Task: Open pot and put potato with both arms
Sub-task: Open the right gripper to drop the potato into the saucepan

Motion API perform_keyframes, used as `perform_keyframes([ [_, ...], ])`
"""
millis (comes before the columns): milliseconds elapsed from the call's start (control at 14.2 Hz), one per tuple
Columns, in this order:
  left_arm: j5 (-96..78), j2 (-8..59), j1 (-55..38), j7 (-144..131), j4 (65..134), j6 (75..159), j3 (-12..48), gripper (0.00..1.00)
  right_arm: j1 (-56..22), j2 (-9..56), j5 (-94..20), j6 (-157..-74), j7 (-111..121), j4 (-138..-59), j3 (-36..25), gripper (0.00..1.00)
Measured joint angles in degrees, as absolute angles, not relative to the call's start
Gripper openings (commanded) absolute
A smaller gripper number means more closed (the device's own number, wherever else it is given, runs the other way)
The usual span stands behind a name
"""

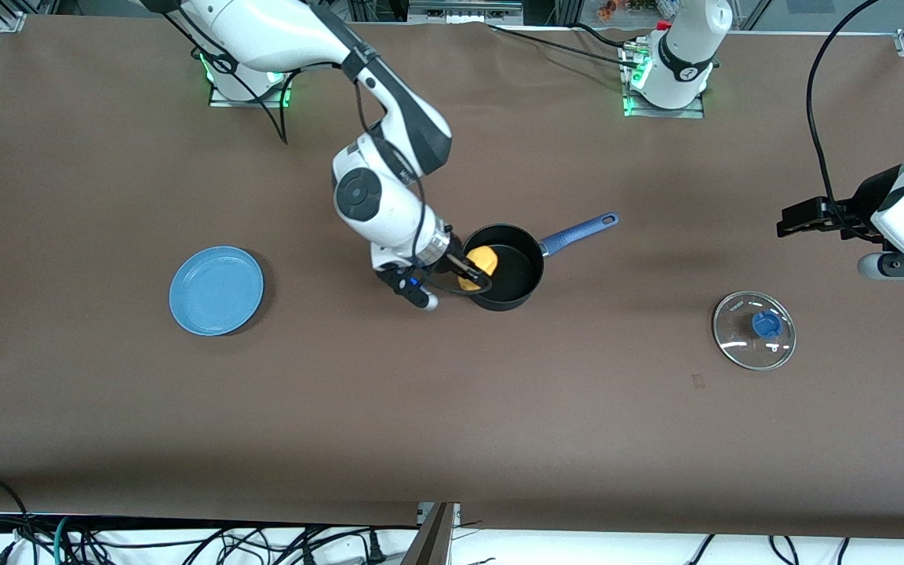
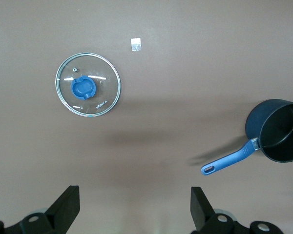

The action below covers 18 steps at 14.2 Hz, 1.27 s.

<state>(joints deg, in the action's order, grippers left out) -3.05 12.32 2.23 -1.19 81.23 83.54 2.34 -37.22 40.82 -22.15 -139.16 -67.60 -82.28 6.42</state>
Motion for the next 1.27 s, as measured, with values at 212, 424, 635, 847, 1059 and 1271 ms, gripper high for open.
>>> perform_keyframes([
  [212,-3.05,12.35,2.36,-1.19,81.23,83.54,2.34,1.0,-39.37,41.66,-22.16,-141.23,-71.99,-82.29,6.42,0.99],
  [424,-3.06,12.35,2.38,-1.19,81.23,83.54,2.33,1.0,-39.81,41.69,-22.15,-141.39,-72.14,-82.02,6.35,1.0],
  [635,-3.06,12.35,2.41,-1.19,81.23,83.54,2.33,1.0,-39.81,41.5,-20.89,-141.28,-72.01,-81.7,5.71,1.0],
  [847,-3.07,12.37,2.49,-1.19,81.23,83.54,2.32,1.0,-39.88,38.03,-19.03,-136.86,-71.69,-82.15,1.97,1.0],
  [1059,-3.08,12.38,2.52,-1.19,81.23,83.54,2.32,1.0,-39.69,31.02,-18.95,-122.0,-66.59,-82.53,-4.92,1.0],
  [1271,-3.08,12.38,2.57,-1.19,81.23,83.54,2.31,1.0,-39.54,24.39,-18.95,-111.15,-57.29,-83.5,-11.67,1.0],
])
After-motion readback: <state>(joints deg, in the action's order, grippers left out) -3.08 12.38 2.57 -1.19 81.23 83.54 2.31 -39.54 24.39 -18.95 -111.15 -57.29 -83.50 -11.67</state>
